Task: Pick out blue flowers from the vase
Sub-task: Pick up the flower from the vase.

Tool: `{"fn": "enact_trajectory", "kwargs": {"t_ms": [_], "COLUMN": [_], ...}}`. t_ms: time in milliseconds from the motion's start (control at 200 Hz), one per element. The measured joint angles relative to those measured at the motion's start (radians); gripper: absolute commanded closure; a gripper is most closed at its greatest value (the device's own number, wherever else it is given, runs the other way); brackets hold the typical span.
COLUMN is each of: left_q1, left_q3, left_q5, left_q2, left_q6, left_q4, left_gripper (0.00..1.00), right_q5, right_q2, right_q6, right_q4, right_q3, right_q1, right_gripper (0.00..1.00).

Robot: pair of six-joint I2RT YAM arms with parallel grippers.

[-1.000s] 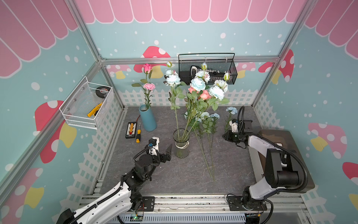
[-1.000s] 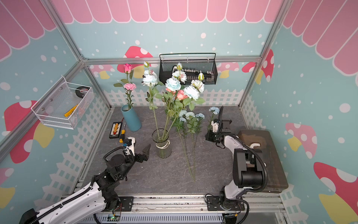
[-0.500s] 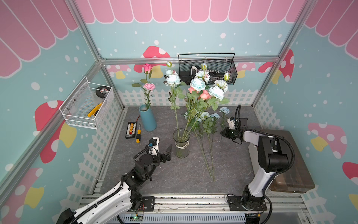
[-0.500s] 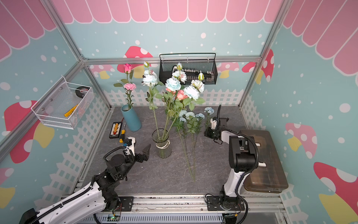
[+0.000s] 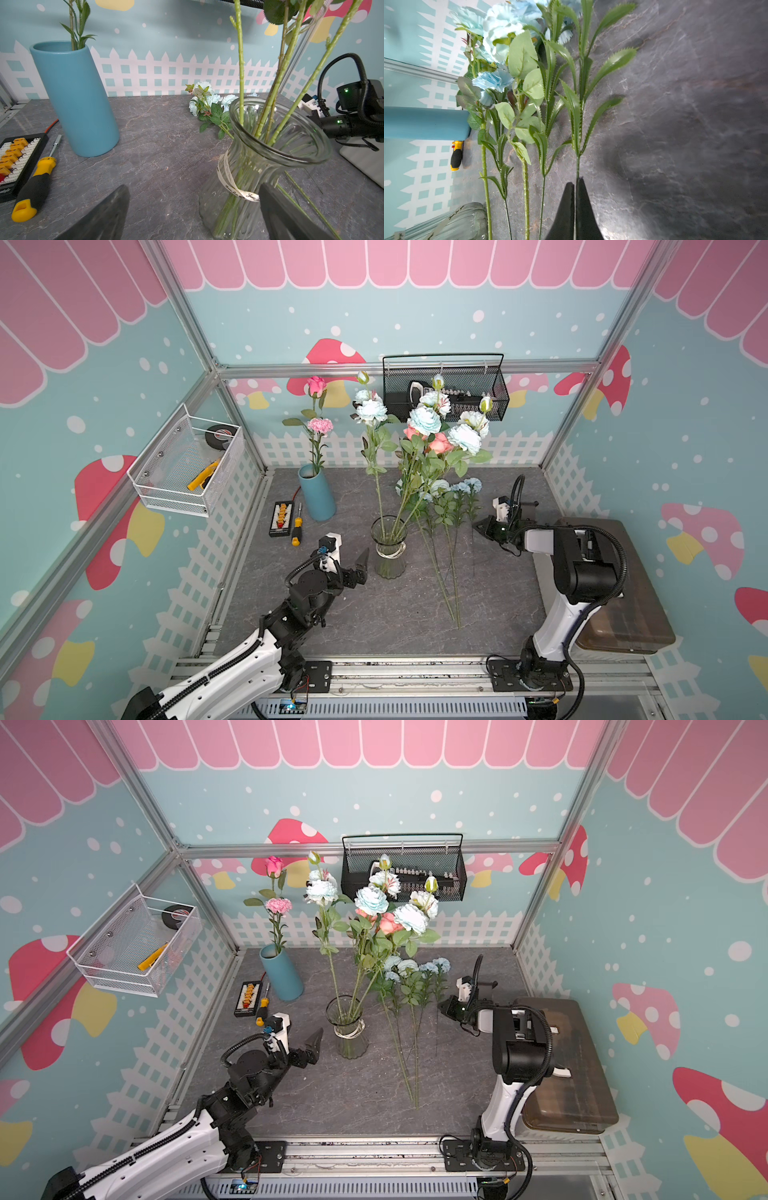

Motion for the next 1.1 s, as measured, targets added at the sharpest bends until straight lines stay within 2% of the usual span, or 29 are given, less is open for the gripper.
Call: {"fn": "enact_trajectory", "kwargs": {"t_ms": [230, 420, 560, 770, 971, 1101], "left_q1": [0.0, 0.0, 0.0, 0.003, 0.032, 0.046], "left_q3": [0.0, 0.0, 0.0, 0.0, 0.0, 0.0], "left_q5": [0.0, 0.0, 0.0, 0.0, 0.001, 0.006], "left_q2": [0.0, 0.0, 0.0, 0.005, 0.011, 0.015], "left_q6": [0.0, 0.0, -0.001, -0.009, -0.023, -0.033], "left_q4": [0.0, 0.0, 0.0, 0.0, 0.001, 0.001], "left_gripper": [0.03, 0.03, 0.03, 0.03, 0.03, 0.03], "right_q5": [-0.064, -0.078, -0.063, 0.021, 0.16, 0.24], "right_q2": [0.049, 0.0, -0.181, -0.538, -0.855, -0.988], "right_q6": [0.064, 0.077, 0.027, -0.068, -0.106, -0.113], "right_q4": [0.116, 0.188, 0.199, 0.215, 0.211, 0.217], "right_q3": [-0.034, -0.113, -0.211, -0.318, -0.449, -0.511], "right_q1": [-0.003, -0.002, 0.022, 0.14, 0.298, 0.421], "right_gripper": [0.89, 0.84, 0.8, 0.79, 0.76, 0.75]}}
